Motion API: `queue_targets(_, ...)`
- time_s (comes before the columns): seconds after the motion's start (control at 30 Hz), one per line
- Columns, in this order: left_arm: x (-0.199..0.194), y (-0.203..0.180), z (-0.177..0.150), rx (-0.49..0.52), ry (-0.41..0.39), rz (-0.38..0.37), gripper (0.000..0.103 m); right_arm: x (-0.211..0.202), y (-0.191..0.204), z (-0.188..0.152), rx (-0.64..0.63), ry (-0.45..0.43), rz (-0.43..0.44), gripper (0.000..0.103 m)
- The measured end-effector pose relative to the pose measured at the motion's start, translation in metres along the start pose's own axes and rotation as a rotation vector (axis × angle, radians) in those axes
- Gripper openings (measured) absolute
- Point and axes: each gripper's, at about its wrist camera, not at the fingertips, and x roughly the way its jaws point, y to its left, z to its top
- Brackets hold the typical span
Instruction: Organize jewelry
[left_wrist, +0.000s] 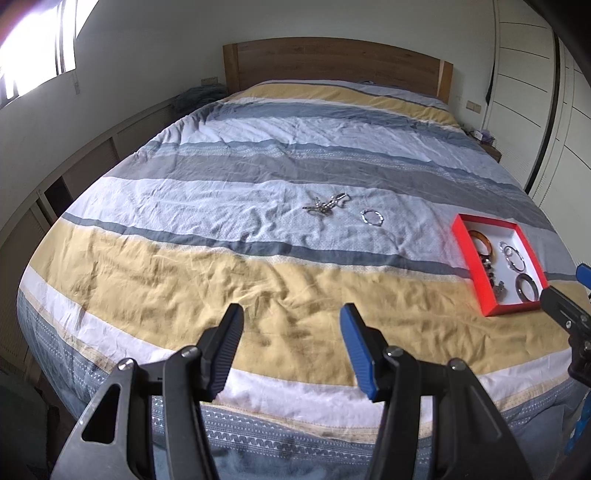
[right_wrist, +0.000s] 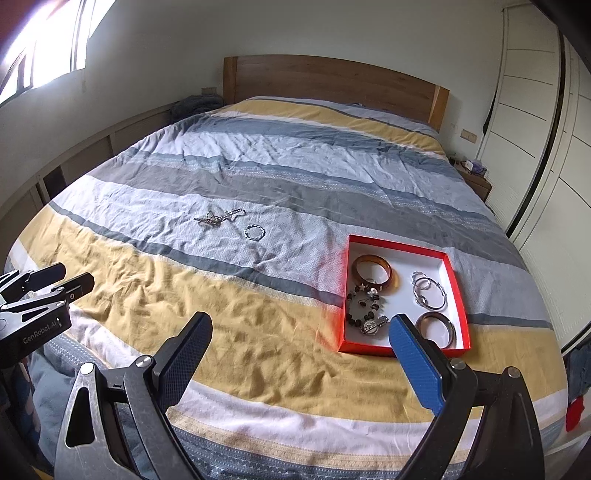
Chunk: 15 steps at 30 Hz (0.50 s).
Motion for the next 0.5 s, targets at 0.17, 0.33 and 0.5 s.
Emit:
queue_targets(0.17, 0.023, 0.011, 0.004, -0.029, 0.026, 0.002, 0.052, 0.022, 0.013, 0.007, -0.049, 0.025, 0.000, 0.095)
queue_targets(0.33, 0.042, 0.014, 0.008, -0.042, 0.043, 0.009, 0.052, 0.040, 0.021, 0.012, -0.082, 0.042, 0.005, 0.095)
queue_targets(0.5, 0.062, 0.018, 0.010, -0.049, 0.064, 0.014, 0.052, 0.056, 0.025, 0.016, -0.102, 0.057, 0.009, 0.095)
